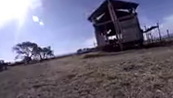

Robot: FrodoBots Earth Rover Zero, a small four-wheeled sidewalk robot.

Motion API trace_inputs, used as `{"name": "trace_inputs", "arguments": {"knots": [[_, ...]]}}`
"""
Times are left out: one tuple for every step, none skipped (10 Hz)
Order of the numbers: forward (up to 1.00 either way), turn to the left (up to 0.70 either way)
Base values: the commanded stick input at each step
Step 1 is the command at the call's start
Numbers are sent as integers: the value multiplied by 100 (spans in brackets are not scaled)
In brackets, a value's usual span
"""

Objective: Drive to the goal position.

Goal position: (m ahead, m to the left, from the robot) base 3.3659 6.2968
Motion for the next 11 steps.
{"name": "trace_inputs", "arguments": {"knots": [[70,0],[70,27],[70,27],[70,27],[70,27],[70,27],[70,27],[70,27],[70,27],[70,27],[70,27]]}}
